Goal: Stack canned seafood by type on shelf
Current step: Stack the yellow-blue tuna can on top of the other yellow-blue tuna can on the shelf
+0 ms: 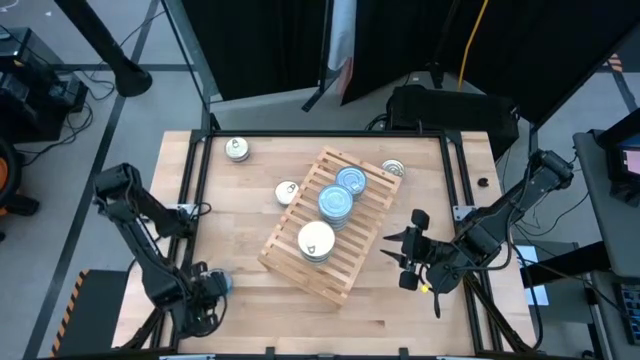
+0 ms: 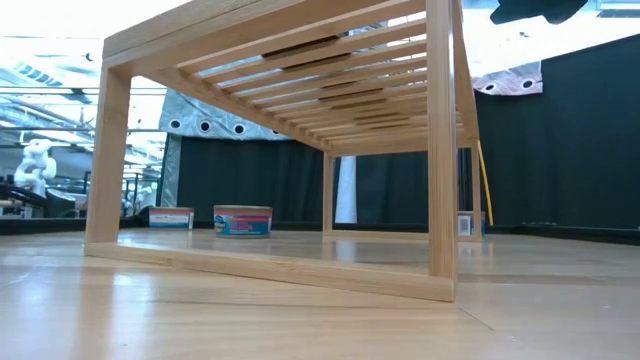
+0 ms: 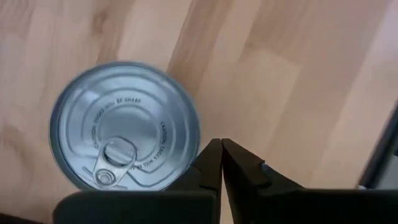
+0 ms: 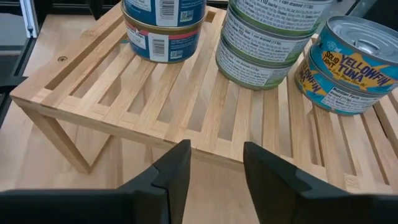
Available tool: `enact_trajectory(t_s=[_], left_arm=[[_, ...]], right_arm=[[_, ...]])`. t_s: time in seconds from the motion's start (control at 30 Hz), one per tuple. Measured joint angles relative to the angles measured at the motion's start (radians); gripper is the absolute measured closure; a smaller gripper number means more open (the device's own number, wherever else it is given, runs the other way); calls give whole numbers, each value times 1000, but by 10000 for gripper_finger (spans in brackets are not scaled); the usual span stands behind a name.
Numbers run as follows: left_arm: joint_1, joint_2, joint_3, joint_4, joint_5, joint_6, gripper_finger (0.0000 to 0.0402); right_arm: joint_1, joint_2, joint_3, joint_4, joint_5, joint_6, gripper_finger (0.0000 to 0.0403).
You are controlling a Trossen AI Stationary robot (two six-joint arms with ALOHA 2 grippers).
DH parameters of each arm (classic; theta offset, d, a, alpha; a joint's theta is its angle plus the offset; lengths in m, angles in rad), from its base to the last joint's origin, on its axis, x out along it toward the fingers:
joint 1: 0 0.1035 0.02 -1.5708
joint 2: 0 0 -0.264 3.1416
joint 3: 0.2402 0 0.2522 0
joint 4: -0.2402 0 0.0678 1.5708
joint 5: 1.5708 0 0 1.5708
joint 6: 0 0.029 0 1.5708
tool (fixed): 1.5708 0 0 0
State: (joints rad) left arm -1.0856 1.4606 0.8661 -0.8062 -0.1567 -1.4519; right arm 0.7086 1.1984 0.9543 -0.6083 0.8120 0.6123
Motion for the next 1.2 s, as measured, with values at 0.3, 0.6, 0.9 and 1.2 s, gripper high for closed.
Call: enact_trajectory(t_s=[0.3, 0.6, 0.9, 1.2], left_arm=[[-17, 67, 4, -31, -1, -112, 386], [-17, 134, 1, 15, 6, -137, 386], [-25, 227, 4, -18, -16, -152, 386], [-26, 220, 77, -213, -81, -164, 386]], right_arm=[[0, 0, 0, 6, 1, -3, 264], [0, 0, 0, 6, 1, -3, 264], [0, 0, 0, 5, -1, -3, 264], [0, 0, 0, 5, -7, -3, 264]])
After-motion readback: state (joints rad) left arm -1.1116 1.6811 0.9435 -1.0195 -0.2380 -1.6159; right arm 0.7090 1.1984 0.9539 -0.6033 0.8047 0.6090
